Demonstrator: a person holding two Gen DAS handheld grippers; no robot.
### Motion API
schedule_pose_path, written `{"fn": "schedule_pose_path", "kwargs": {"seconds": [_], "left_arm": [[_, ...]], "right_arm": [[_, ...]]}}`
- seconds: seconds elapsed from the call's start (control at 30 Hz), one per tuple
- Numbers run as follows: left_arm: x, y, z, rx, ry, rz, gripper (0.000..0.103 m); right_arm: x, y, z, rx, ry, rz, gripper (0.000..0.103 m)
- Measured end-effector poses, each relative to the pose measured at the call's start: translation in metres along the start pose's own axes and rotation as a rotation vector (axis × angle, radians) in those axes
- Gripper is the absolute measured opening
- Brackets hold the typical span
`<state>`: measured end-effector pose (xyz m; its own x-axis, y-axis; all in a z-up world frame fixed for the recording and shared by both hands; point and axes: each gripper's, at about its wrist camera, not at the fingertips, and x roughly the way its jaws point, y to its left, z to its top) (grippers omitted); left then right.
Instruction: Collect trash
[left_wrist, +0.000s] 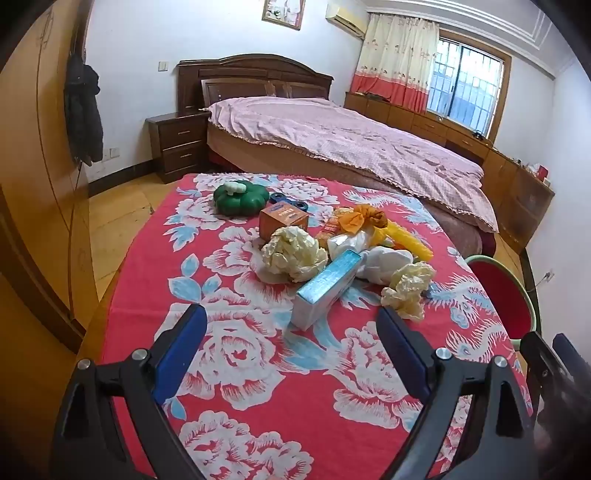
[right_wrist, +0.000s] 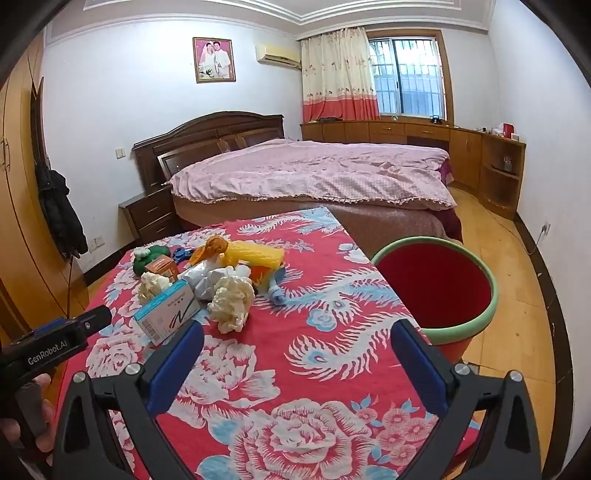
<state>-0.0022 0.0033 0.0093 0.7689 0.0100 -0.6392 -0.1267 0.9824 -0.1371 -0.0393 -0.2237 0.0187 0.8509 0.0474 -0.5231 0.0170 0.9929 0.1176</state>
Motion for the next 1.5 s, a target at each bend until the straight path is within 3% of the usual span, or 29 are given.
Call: {"fn": "schedule_pose_path", "kwargs": {"seconds": [0.7, 1.5], "left_arm": [[-0.009, 0.007, 0.001, -0.004, -0.026, -0.003, 0.093], [0.017, 0.008, 0.008, 0.021, 0.028, 0.015, 0.093]], "right_arm": [[0.009, 0.0, -0.001, 0.006, 0.024, 0.004, 0.103], [0.025, -0.009, -0.005, 0.03, 0.062, -0.006, 0.103]]}}
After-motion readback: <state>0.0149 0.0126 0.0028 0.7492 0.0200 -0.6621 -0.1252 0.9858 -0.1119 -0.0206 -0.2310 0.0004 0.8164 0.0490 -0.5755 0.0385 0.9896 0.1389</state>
